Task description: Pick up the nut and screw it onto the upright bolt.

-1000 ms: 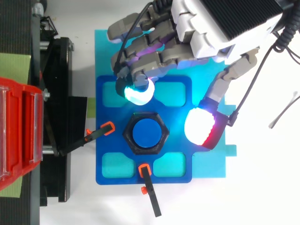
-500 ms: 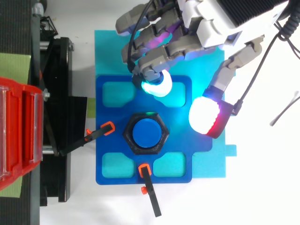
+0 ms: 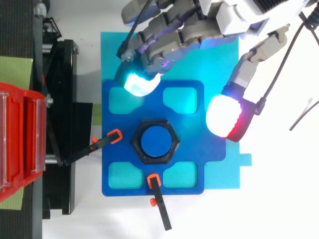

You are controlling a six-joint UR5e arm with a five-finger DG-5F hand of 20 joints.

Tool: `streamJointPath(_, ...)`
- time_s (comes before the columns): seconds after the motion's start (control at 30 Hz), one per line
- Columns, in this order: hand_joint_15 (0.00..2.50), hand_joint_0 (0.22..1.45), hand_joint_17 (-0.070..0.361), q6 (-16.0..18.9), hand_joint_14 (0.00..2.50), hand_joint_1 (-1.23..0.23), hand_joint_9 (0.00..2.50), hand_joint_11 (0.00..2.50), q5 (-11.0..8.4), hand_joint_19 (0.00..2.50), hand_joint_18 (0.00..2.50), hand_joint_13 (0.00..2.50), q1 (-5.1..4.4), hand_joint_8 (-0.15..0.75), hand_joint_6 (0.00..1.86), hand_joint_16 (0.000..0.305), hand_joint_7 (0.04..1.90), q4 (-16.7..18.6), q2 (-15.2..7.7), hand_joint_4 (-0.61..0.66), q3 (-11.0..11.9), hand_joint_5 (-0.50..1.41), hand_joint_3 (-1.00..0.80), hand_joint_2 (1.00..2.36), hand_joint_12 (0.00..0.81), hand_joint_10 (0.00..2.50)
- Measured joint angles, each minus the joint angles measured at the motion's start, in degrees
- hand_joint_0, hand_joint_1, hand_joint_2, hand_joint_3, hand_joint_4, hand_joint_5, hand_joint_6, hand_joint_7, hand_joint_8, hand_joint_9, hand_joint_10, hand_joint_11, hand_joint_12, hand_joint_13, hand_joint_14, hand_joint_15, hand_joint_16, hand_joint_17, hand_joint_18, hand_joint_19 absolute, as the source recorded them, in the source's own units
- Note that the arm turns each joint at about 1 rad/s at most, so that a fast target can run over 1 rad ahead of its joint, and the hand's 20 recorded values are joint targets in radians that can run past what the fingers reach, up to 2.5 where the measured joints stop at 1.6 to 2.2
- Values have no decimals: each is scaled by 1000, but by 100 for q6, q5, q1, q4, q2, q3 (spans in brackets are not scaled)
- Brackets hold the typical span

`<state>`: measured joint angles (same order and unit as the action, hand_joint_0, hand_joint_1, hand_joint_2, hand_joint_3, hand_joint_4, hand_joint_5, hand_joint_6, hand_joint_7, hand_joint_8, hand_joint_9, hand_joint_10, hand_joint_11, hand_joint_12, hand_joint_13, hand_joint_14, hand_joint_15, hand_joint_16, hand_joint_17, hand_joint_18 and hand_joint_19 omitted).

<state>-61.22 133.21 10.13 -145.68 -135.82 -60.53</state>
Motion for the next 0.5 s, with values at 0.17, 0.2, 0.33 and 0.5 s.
streamJointPath(0.17, 0, 469, 149, 18, 0, -419, 735, 0, 0, 0, 320, 601, -57, 278, 500, 66, 535, 53, -4, 149, 21, -168, -500, 1000, 395, 0)
streamJointPath(0.2, 0, 469, 149, 19, 0, -419, 735, 0, -4, 0, 318, 601, -75, 278, 500, 66, 536, 62, -4, 149, 21, -168, -500, 1000, 395, 0)
streamJointPath(0.33, 0, 466, 153, 31, 0, -416, 696, 0, -12, 0, 271, 555, -143, 277, 500, 68, 528, 88, -7, 140, 23, -172, -500, 1000, 399, 0)
streamJointPath(0.5, 0, 464, 154, 63, 0, -414, 668, 0, -30, 0, 244, 531, -213, 277, 500, 69, 534, 68, -7, 148, 16, -171, -500, 1000, 400, 0)
